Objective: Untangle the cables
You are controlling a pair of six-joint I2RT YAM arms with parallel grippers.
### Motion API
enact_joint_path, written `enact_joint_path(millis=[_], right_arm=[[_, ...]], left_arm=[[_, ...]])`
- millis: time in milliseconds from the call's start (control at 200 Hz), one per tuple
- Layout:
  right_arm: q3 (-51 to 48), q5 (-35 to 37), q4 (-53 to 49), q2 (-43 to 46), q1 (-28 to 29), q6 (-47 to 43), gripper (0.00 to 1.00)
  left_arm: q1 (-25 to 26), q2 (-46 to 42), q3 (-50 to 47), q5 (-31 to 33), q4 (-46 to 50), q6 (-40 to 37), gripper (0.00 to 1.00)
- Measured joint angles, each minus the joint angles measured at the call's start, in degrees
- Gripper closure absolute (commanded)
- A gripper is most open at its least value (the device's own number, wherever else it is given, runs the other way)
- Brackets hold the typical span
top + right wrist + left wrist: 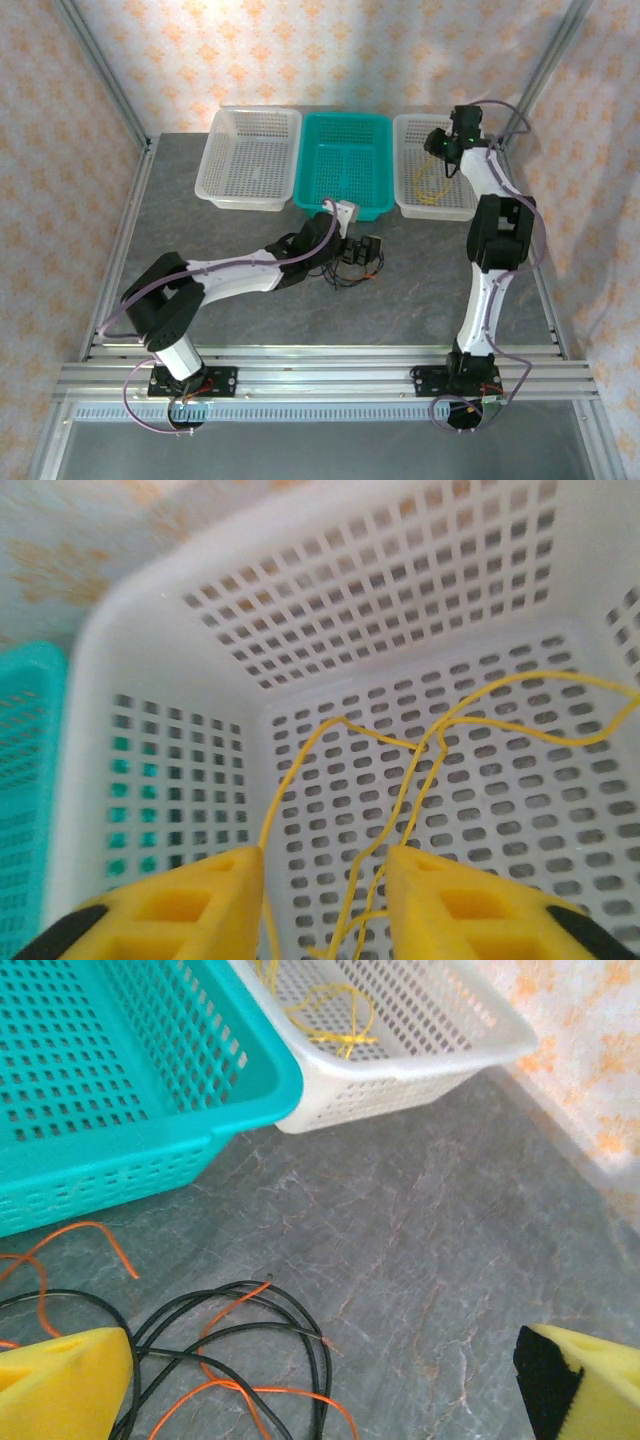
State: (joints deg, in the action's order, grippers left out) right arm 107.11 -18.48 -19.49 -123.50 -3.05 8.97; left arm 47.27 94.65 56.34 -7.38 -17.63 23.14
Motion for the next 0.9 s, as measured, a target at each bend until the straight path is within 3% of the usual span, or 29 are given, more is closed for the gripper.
enact_joint_path(millis=[185,345,571,781,901], right_arm=[[-6.19,2.56,1.95,11.82,-1.03,0.42,0.60],[-10.60,4.37,3.80,17.31,-5.73,3.10,0.53],[-13.05,3.52,4.33,16.65,-13.40,7.08,0.51],[-7.43,1.29,3.78,10.12,-13.05,2.43,0.33],[-1.51,0.59,1.75,5.31,-12.57,-1.07,0.34]], left_arm=[[-4.15,-6.01,-8.17,-1.53,-7.82,5.62,0.01],[-8.63,-6.45,-11.96,-4.42,-12.66,10.60,0.01],[-13.42,-6.45,-14.67,-10.08,-18.73,15.85,0.01],[-14.32,-6.43,-14.73,-12.76,-20.55,16.48,0.01],[-14.32,-6.10,-14.71,-13.70,-20.70,16.48,0.01]])
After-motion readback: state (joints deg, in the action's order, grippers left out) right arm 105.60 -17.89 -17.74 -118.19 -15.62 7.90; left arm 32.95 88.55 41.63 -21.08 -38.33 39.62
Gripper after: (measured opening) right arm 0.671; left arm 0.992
